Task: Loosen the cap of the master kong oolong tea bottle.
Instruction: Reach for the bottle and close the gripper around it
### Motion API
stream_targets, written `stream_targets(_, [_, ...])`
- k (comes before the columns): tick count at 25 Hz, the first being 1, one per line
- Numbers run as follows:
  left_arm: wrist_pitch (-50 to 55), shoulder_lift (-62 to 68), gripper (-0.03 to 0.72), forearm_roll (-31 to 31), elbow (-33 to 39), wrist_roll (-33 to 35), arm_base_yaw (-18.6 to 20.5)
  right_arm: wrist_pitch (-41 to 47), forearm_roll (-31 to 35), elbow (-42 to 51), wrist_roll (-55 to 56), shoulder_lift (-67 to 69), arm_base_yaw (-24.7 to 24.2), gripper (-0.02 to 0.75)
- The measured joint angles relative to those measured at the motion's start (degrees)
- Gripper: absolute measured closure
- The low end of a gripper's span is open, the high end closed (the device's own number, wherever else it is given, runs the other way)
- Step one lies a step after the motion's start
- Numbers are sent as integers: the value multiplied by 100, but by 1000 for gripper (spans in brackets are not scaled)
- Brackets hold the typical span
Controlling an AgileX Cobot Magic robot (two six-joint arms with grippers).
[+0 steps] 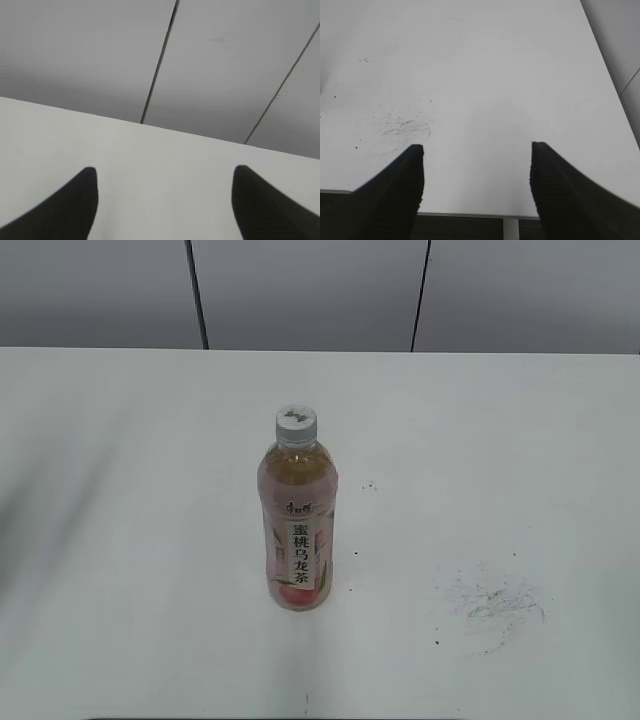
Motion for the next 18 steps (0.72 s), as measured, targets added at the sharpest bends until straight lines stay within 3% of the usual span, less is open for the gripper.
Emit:
stream_targets(4, [-963, 1035, 192, 8, 13, 0, -23, 0, 0, 0, 0, 0, 0, 236])
stream_targets(10, [-2911, 2239, 195, 820, 181, 0, -310, 0, 0, 0, 17, 0, 0, 236])
stream_targets(18, [-5316, 3909, 196, 1401, 816, -41, -494, 5, 0, 0, 24, 0, 0, 236])
